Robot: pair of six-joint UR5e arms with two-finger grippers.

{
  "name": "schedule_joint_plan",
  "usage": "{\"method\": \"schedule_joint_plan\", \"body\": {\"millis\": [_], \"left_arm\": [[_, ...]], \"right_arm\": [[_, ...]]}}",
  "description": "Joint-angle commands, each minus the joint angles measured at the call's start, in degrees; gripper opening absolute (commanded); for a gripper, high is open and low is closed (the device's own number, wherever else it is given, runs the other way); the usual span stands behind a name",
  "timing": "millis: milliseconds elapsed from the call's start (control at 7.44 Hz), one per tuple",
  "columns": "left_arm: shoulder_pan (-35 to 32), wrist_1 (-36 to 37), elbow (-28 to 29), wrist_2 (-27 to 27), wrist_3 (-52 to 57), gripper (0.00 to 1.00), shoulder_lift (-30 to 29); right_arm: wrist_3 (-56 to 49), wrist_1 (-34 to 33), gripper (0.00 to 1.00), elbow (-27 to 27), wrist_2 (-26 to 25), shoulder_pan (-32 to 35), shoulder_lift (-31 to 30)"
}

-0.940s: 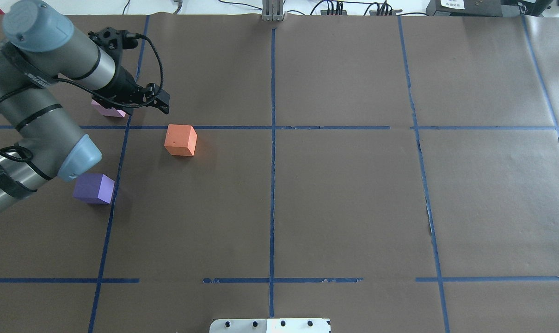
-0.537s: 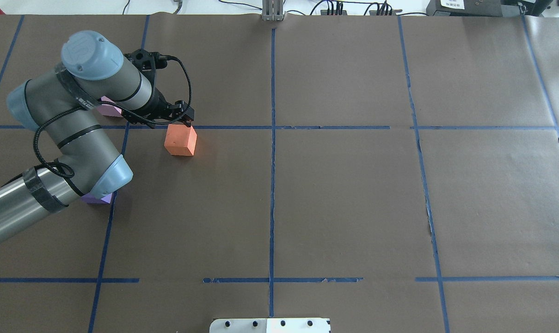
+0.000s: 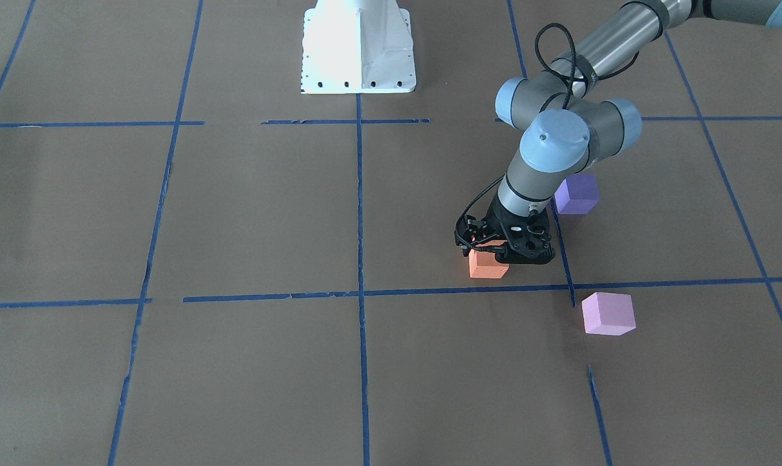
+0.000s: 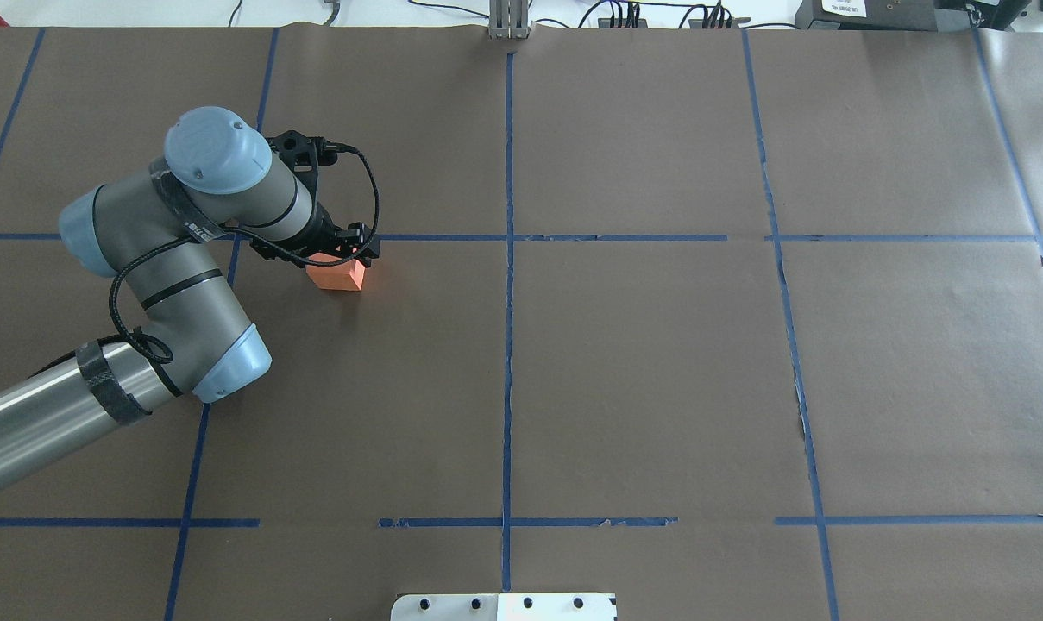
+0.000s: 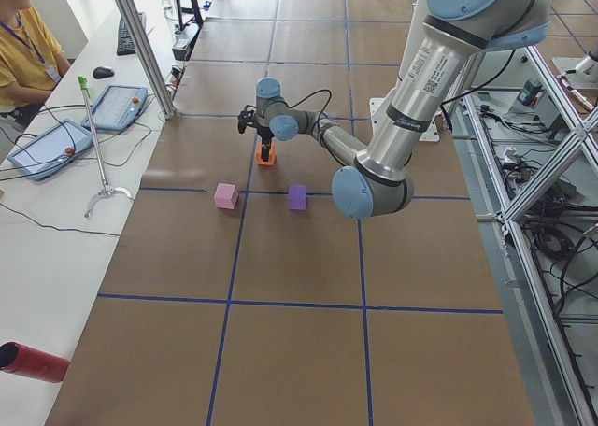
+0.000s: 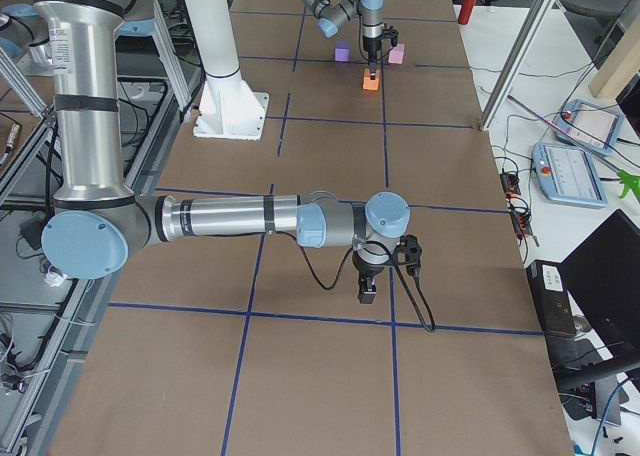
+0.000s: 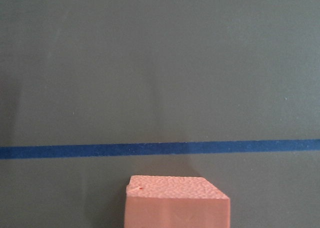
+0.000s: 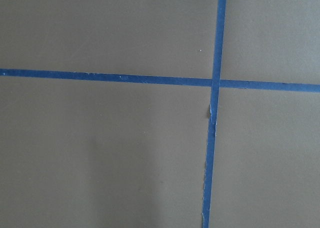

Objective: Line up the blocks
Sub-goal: 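Reach the left gripper over the orange cube and grasp it, then carry the orange cube with the left gripper between the pink and purple cubes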

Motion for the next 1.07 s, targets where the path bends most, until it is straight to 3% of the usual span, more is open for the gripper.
{"method": "schedule_joint_plan", "body": {"millis": [0, 134, 269, 403, 672, 940], "left_arm": [[0.3, -0.1, 0.8, 0.1, 0.0, 0.67, 0.1], [0.1, 0.4, 0.7, -0.5, 0.2, 0.25, 0.0], [-0.8, 0.4, 0.2, -1.1, 0.4, 0.16, 0.1], [-3.1, 0.4, -2.0, -4.8, 1.0, 0.16, 2.0], [-7.2, 0.4, -8.1, -6.4, 7.8, 0.17, 11.2], [-10.9, 0.4, -6.5, -8.8, 9.7, 0.17, 14.4]], "right_arm": [[0.0, 0.0, 1.00, 0.1, 0.0, 0.0, 0.0], [0.0, 0.0, 1.00, 0.1, 0.0, 0.0, 0.0], [0.0, 0.0, 1.00, 0.1, 0.0, 0.0, 0.0], [0.0, 0.0, 1.00, 0.0, 0.0, 0.0, 0.0], [0.0, 0.0, 1.00, 0.1, 0.0, 0.0, 0.0], [0.0, 0.0, 1.00, 0.1, 0.0, 0.0, 0.0]]}}
